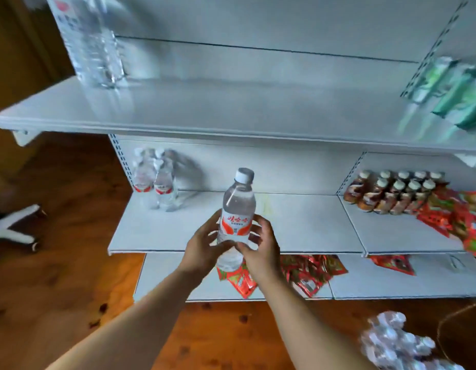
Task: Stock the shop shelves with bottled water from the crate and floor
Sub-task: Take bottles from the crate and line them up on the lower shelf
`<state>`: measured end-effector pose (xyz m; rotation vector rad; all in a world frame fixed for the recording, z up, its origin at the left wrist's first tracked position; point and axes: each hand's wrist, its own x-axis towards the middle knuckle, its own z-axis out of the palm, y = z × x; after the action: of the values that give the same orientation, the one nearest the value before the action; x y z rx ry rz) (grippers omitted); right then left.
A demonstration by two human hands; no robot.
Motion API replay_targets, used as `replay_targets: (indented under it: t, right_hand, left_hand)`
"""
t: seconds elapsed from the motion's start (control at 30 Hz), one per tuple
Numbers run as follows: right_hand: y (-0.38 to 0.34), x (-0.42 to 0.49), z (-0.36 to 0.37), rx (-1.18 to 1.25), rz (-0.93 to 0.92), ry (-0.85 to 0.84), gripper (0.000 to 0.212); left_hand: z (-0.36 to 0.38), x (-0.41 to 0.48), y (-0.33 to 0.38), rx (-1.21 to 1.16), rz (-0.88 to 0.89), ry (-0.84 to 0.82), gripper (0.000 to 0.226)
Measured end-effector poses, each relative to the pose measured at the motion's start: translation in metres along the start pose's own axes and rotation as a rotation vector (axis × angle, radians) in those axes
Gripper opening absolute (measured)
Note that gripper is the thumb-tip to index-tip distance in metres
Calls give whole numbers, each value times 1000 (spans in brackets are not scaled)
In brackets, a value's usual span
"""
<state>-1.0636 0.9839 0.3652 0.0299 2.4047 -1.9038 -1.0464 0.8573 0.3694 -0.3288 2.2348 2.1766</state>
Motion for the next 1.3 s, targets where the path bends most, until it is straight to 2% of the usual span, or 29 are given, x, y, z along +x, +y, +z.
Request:
replay_targets:
  t: [0.17,0.3,0.57,0.73,0.87,0.97,1.1,1.3]
  right_hand:
    - [51,84,62,-97,-19,-120,64]
    - [95,159,110,-171,-123,-196,66]
    - [165,255,188,-75,-236,-168,63]
    - [180,293,214,0,-325,-120,63]
    - [182,312,226,-15,-379,-113,64]
    - [180,322,232,-9,-410,-144,62]
    - [176,335,239,8,-421,-166,62]
    - [171,346,253,2,-420,-197,62]
  left_hand:
    - [-35,78,-64,109,-19,138,65]
    - [-60,150,-121,136,3,228,58]
    - [-100,254,-200,116,126,309,58]
    - [-102,289,-207,268,214,490,64]
    - [-99,304,-222,159,223,594,46]
    - [-97,312,-226,105,187,588,49]
    - [-87,315,-217,-231,181,610,47]
    - [-82,320,-214,-288,169,607,48]
